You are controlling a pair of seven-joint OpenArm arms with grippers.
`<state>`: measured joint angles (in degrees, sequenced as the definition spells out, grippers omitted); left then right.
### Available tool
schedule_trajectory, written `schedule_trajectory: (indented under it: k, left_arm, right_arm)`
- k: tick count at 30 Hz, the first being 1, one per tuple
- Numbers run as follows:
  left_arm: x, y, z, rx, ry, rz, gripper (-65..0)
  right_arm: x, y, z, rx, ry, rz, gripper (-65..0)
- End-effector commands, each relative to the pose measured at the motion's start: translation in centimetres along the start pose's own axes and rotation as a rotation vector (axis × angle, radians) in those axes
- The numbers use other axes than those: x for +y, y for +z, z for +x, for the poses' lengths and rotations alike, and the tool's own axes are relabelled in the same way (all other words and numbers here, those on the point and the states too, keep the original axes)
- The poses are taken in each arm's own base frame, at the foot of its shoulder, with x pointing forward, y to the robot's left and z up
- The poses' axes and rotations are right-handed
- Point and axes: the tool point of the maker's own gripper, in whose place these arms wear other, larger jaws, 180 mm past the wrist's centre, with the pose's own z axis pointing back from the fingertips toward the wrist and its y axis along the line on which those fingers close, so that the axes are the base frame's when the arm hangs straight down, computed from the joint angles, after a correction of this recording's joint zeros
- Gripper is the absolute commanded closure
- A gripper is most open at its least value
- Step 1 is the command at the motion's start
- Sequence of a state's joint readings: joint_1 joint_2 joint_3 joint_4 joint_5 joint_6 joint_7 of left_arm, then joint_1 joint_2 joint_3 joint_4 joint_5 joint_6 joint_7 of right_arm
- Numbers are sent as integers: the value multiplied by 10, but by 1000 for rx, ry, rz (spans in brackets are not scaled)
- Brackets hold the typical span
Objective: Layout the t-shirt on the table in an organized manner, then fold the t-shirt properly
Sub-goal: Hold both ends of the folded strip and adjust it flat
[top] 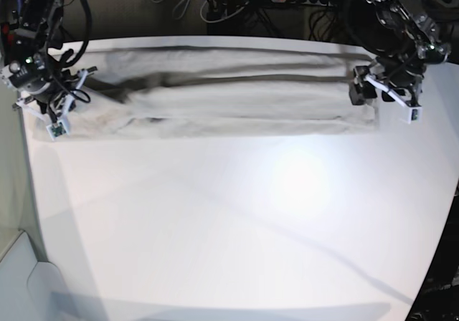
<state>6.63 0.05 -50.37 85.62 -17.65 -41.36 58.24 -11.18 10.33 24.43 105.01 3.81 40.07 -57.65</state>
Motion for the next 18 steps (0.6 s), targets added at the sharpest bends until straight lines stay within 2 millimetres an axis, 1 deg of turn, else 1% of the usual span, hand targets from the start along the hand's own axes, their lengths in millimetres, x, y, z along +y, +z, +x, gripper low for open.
schedule_trajectory:
  k: [1, 4, 6, 7, 11, 14, 15, 18]
  left_arm:
    - [4, -1, -49, 210, 17, 39, -443]
    - [3, -1, -50, 210, 18, 38, -263]
    - [3, -1, -49, 207, 18, 37, -172]
    - [4, -1, -48, 206, 18, 37, -146]
    - [5, -1, -48, 206, 16, 40, -84]
    - [5, 0, -45, 197, 10, 43, -13]
    - [5, 1, -43, 194, 8, 44, 0]
    - [7, 6, -29, 162, -18, 63, -4]
  right_arm:
    - [-6, 4, 9, -34, 6, -15, 0]
    - [-6, 4, 9, -34, 6, -15, 0]
    - [-7, 4, 9, -33, 5, -17, 0]
    - [-7, 4, 9, -33, 5, -17, 0]
    - [-7, 4, 9, -33, 5, -17, 0]
    - [-6, 4, 8, -32, 6, -15, 0]
    - [-5, 4, 8, -32, 5, -14, 0]
    - [-4, 4, 6, -28, 6, -10, 0]
